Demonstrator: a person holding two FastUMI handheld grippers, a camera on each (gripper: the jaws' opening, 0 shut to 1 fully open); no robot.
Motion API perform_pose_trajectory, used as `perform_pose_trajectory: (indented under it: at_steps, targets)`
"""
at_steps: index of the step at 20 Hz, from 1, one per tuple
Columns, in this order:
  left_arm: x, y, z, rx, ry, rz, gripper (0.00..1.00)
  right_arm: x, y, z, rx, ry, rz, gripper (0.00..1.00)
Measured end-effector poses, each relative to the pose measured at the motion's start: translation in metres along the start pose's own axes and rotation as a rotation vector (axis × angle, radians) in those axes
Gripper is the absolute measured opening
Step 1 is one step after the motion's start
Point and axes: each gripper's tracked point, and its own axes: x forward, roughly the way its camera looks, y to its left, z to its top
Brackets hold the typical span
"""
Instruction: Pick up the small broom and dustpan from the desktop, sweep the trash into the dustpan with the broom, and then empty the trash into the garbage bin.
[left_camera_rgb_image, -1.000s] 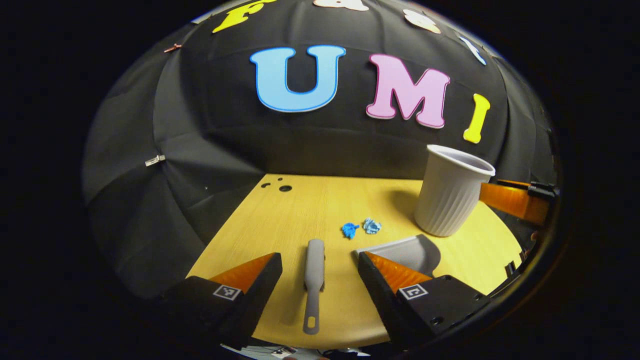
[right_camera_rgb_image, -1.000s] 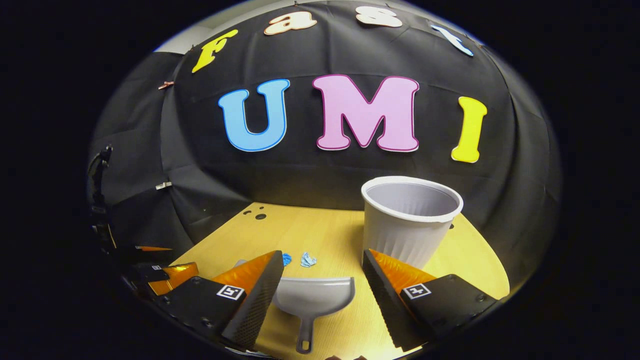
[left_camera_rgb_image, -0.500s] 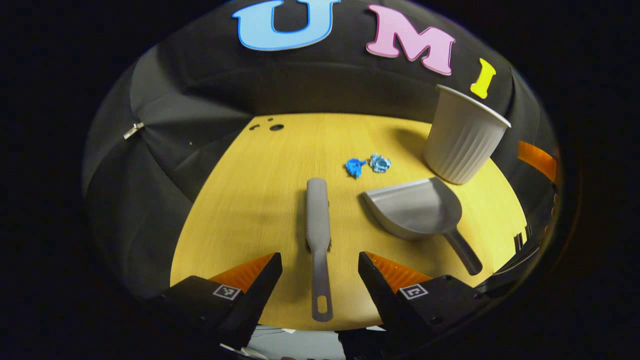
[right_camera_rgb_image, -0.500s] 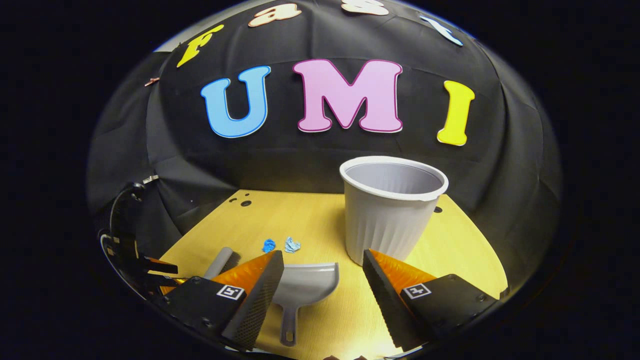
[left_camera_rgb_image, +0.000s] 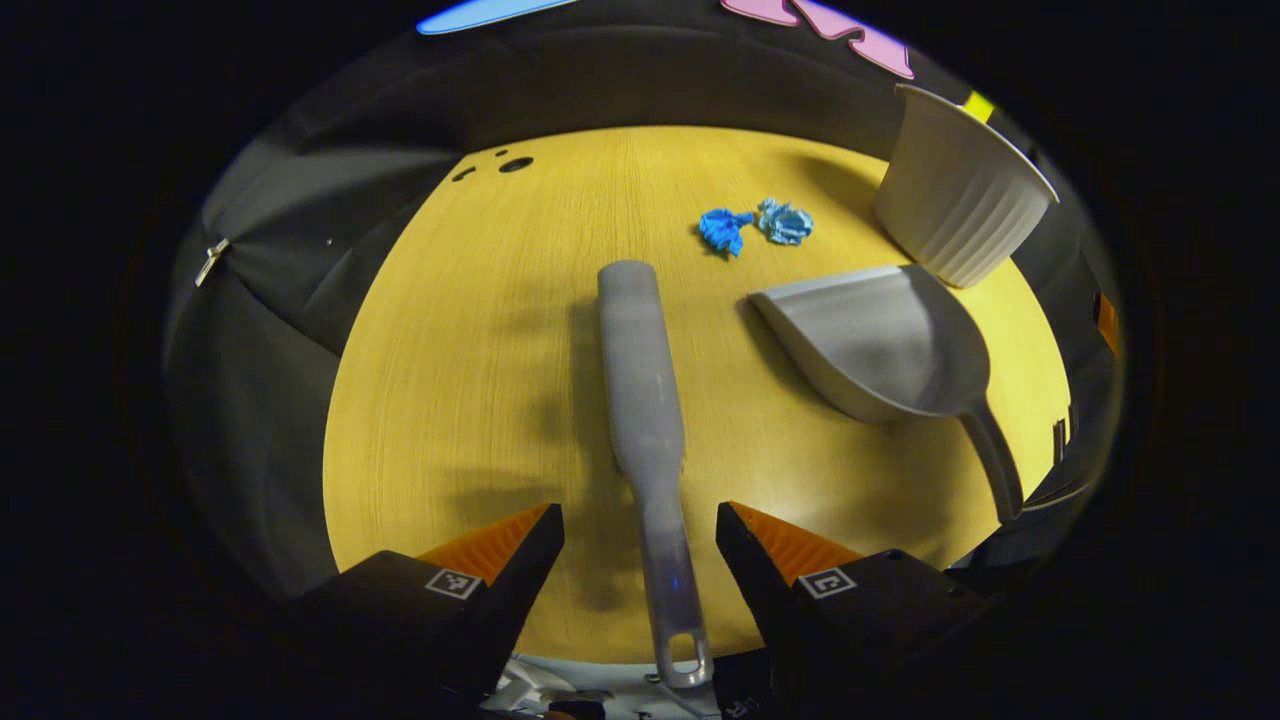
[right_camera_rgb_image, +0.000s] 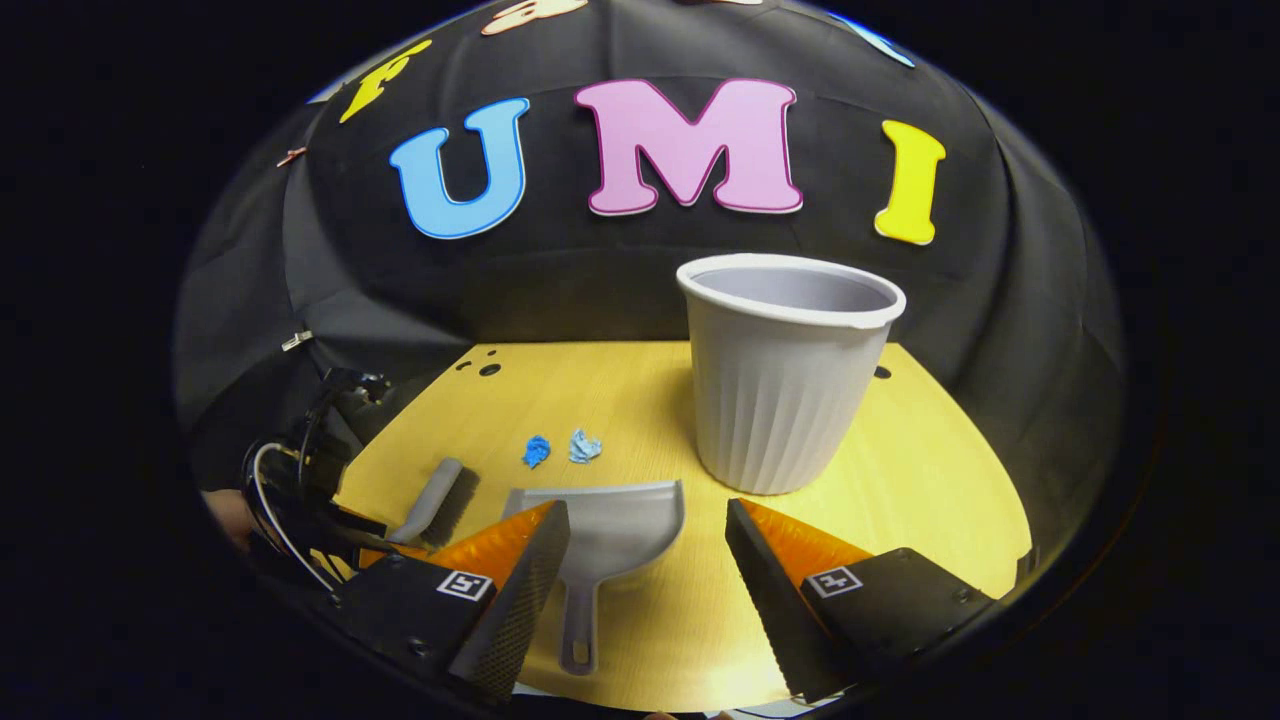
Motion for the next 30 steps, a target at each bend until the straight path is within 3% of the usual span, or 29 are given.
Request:
perform_pose_trajectory:
  at_steps: [6, 9, 10, 13, 14, 15, 16, 18, 20, 22, 25, 30]
  targets:
    - [0.019, -0.001, 0.005, 0.033, 0.097, 0.013, 0.97, 0.021, 0.015, -0.044, 0.049, 0.137, 0.033, 0.99]
    - [0.029, -0.008, 0.003, 0.011, 0.139, 0.013, 0.9, 0.024, 0.016, -0.057, 0.067, 0.184, 0.024, 0.99]
    - [0.031, -0.012, 0.002, -0.005, 0.15, -0.001, 0.81, 0.024, 0.016, -0.06, 0.073, 0.194, 0.021, 0.99]
    - [0.033, -0.017, 0.004, -0.029, 0.149, -0.026, 0.7, 0.024, 0.019, -0.068, 0.075, 0.226, 0.014, 0.99]
    - [0.034, -0.015, 0.003, -0.024, 0.154, -0.026, 0.6, 0.024, 0.02, -0.072, 0.072, 0.234, 0.01, 0.99]
    - [0.031, -0.013, 0.002, -0.024, 0.168, -0.023, 0.57, 0.025, 0.022, -0.074, 0.07, 0.243, 0.011, 0.99]
    - [0.031, -0.012, 0.001, -0.037, 0.17, -0.025, 0.42, 0.026, 0.024, -0.076, 0.068, 0.251, 0.011, 0.99]
    - [0.033, -0.012, 0.002, -0.042, 0.155, -0.038, 0.3, 0.028, 0.028, -0.081, 0.058, 0.273, 0.008, 0.99]
    - [0.031, -0.01, 0.004, -0.057, 0.115, -0.058, 0.31, 0.029, 0.031, -0.092, 0.034, 0.327, -0.005, 0.99]
    - [0.028, -0.011, 0.005, -0.108, 0.077, -0.099, 0.22, 0.03, 0.035, -0.099, 0.029, 0.365, -0.01, 0.99]
    - [0.021, -0.004, 0.008, -0.164, 0.012, -0.144, 0.24, 0.032, 0.035, -0.11, 0.019, 0.416, -0.039, 1.0]
    - [-0.003, 0.016, 0.02, -0.167, -0.096, -0.155, 0.2, 0.046, 0.044, -0.14, -0.049, 0.537, -0.063, 1.0]
